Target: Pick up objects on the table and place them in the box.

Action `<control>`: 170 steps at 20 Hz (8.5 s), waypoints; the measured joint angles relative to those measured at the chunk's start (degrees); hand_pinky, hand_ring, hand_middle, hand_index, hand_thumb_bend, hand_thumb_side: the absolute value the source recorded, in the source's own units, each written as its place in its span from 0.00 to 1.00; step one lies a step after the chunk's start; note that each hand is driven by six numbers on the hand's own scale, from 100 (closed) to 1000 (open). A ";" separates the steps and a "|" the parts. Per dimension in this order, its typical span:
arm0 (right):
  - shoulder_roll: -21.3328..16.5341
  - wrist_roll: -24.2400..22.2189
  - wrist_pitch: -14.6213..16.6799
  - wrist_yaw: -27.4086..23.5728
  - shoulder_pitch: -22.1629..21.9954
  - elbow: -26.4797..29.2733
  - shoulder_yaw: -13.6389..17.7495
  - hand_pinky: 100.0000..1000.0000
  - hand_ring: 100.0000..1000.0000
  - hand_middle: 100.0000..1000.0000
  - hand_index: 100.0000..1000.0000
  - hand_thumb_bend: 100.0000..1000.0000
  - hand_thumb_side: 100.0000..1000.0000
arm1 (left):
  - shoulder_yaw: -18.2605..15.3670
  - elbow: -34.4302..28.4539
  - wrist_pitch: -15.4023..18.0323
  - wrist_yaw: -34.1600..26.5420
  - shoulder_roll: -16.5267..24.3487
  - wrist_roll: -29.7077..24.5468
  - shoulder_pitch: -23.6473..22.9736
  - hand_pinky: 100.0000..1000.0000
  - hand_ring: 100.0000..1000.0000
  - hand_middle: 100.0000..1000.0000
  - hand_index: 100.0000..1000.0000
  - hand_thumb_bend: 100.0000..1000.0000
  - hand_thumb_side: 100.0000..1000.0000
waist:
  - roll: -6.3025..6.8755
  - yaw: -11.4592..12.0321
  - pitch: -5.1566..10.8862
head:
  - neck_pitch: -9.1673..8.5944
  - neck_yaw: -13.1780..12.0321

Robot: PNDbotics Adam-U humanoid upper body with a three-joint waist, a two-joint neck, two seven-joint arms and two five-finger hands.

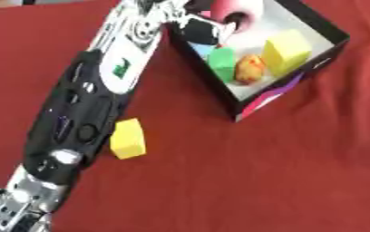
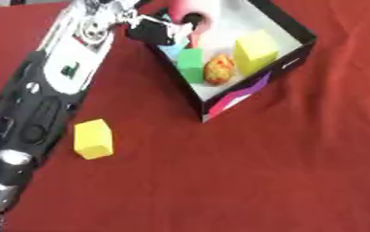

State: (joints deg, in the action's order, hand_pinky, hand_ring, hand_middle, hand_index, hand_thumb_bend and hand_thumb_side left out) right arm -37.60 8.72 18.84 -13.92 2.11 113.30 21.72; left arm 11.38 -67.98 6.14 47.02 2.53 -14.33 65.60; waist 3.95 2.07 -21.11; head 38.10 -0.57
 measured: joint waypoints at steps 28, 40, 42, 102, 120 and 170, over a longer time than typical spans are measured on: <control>-0.01 -0.52 0.39 -0.50 -0.17 0.00 -0.28 1.00 0.70 0.62 0.71 0.00 0.45 | -1.35 3.65 1.74 6.03 -1.62 -1.49 -1.25 0.80 0.76 0.70 0.93 0.06 0.02 | -1.06 0.49 0.23 | -0.85 -1.40; -0.17 1.35 1.46 -0.39 -3.09 0.00 0.46 1.00 0.69 0.62 0.70 0.00 0.46 | -0.93 -9.00 0.75 -5.80 3.81 -2.24 -4.53 0.78 0.74 0.66 0.84 0.00 0.16 | 0.39 3.39 1.91 | 0.85 0.50; -0.49 1.76 1.69 0.30 -4.42 0.00 0.76 1.00 0.69 0.61 0.70 0.00 0.46 | 0.05 -13.99 0.52 -10.60 6.16 -3.51 -7.09 0.79 0.74 0.67 0.84 0.00 0.18 | 0.90 4.75 2.05 | 1.48 1.40; 2.80 -0.79 -1.90 14.86 -10.19 0.01 -0.99 1.00 0.67 0.59 0.69 0.00 0.41 | 6.50 -28.69 9.36 -11.48 22.24 -23.82 -31.67 0.96 0.90 0.78 0.89 0.34 0.42 | 3.77 10.24 4.27 | 5.69 10.12; 4.16 -1.21 -1.95 16.77 -10.17 0.01 -1.69 1.00 0.67 0.59 0.69 0.00 0.41 | 3.40 -27.47 15.66 -5.51 19.50 -23.63 -33.01 0.93 0.86 0.74 0.87 0.15 0.38 | 3.52 10.10 4.22 | 5.69 9.96; 5.28 -2.74 -2.57 18.45 -9.87 0.01 -2.36 1.00 0.66 0.58 0.68 0.00 0.41 | -2.81 -26.87 6.02 -2.16 5.40 -21.74 -39.30 0.96 0.91 0.79 0.91 0.10 0.02 | 3.93 10.17 3.37 | 5.70 10.02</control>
State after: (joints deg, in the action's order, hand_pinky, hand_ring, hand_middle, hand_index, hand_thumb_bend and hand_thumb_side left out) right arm -32.32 5.98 16.28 4.53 -7.76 113.30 19.36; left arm 8.57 -94.86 12.16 44.86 7.93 -36.07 26.30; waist 7.88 12.24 -17.74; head 43.80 9.45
